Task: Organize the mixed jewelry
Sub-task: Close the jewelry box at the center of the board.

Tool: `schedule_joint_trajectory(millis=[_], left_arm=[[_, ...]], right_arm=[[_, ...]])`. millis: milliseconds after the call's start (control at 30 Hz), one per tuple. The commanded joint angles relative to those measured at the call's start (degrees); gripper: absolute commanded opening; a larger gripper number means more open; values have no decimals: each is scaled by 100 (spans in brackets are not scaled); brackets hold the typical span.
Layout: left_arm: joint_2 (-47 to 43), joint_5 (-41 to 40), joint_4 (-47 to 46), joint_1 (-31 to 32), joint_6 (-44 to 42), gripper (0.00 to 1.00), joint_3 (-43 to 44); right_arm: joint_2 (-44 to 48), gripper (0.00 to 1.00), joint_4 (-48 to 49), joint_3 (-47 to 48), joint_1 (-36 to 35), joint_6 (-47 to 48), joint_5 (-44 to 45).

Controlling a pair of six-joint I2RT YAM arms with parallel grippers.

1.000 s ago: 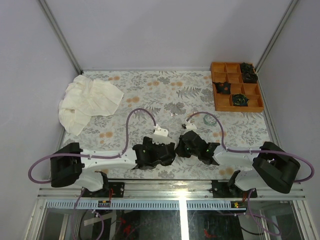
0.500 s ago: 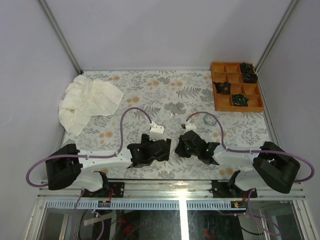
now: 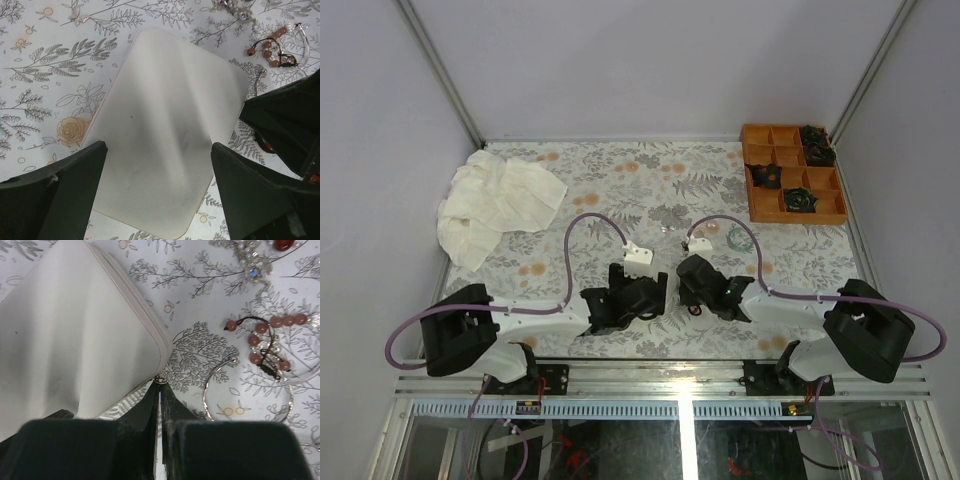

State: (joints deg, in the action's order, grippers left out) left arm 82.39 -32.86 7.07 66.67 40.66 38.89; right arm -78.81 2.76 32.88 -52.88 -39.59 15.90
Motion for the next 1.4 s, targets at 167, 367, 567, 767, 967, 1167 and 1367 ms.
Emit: schedule_joint_trajectory(millis=[167, 367, 567, 767, 967, 1167, 1367], left_arm=[[690, 1231, 299, -44, 469, 84, -549], [-343, 747, 1331, 229, 600, 90, -160], [-437, 879, 1458, 367, 325, 94, -14], [-116, 701, 1430, 411, 131, 95, 193], [622, 500, 1676, 425, -101, 95, 720], [1078, 433, 1691, 397, -106, 94, 729], [1163, 653, 1353, 93, 28, 92, 346]], right_arm=[[-284, 0, -47, 403, -29, 347, 712], [-311, 0, 130, 432, -20, 353, 402], [-300, 0, 307, 464, -19, 323, 23], [-292, 0, 338, 471, -5, 286, -214], [-203, 0, 304, 493, -3, 277, -353], [-100, 0, 326, 446, -3, 280, -509], [137, 0, 446, 108, 168, 335, -543]])
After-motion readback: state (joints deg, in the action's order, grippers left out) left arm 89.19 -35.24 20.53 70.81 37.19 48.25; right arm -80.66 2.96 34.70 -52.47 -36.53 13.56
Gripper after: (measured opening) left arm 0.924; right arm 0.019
